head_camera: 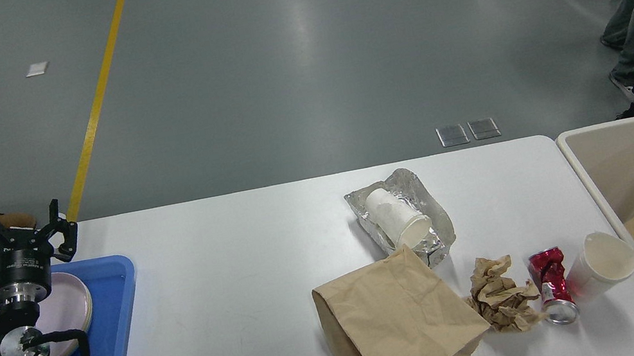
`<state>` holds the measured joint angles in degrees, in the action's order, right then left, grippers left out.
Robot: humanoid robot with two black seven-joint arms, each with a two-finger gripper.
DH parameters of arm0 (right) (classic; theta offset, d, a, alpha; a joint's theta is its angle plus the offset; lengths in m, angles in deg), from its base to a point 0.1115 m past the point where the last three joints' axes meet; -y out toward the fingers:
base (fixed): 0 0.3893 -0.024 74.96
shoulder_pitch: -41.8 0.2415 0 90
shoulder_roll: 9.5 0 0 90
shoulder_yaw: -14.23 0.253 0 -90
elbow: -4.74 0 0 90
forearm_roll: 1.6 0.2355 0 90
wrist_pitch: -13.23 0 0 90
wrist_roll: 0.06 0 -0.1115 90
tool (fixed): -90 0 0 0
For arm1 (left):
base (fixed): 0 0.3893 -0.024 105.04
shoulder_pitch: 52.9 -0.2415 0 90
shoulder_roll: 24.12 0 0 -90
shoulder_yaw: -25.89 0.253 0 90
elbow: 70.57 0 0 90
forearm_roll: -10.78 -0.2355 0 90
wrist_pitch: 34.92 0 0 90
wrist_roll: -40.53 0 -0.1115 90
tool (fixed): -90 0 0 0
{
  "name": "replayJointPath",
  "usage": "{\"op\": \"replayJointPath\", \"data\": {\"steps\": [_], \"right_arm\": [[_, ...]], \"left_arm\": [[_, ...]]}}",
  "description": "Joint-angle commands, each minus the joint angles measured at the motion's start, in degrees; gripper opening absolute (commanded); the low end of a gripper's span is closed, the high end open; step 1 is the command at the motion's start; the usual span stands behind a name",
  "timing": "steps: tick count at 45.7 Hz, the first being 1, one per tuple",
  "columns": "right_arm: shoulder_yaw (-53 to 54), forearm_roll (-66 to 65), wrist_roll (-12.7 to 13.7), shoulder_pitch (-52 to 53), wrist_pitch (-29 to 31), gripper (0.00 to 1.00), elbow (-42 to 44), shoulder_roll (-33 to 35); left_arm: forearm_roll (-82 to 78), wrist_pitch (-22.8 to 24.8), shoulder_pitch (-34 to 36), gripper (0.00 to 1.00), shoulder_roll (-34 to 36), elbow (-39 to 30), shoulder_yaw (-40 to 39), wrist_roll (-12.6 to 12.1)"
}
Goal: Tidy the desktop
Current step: 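Drop the brown paper bag into the white bin, then bring the right gripper back over the table toward the brown paper bag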
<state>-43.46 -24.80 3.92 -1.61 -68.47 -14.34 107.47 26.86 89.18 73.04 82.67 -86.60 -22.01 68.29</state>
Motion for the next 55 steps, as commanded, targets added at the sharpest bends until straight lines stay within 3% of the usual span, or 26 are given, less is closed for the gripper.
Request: {"op": "replayJointPath", "data": {"steps": [1, 10, 16, 23, 32, 47, 55], "right_arm": [[0.8, 0.1, 0.0, 0.0, 0.4, 1.0, -0.3, 0.4], [2.2, 0.2, 0.1, 3.8, 1.4, 1.0, -5.1, 3.2], [0.9, -0.3, 0.1, 15.4, 7.6, 1.0, -13.0, 10.3], [-4.3, -0.7, 0.0, 34.0, 23.4, 1.0, -17.5, 16.1], [-14.4, -0.7, 0.1, 56.3, 46.0, 1.0, -19.8, 12.1], [-16.7, 1.1, -0.5, 80.6, 46.7, 1.0, -31.3, -7.7], [-11.7, 2.8, -0.5, 89.7, 46.7, 1.0, -41.6, -12.5]], "left_arm": [[0.0, 0.0, 0.0, 0.96, 0.0, -0.1, 0.0, 0.0], [0.0, 0.0, 0.0, 0.96, 0.0, 0.0, 0.0, 0.0], [0.0, 0.0, 0.0, 0.96, 0.0, 0.0, 0.0, 0.0], [0.0, 0.0, 0.0, 0.96, 0.0, 0.0, 0.0, 0.0], [0.0, 0.0, 0.0, 0.96, 0.0, -0.1, 0.0, 0.0], [0.0, 0.0, 0.0, 0.96, 0.0, -0.1, 0.0, 0.0], [0.0, 0.0, 0.0, 0.96, 0.0, 0.0, 0.0, -0.1]]}}
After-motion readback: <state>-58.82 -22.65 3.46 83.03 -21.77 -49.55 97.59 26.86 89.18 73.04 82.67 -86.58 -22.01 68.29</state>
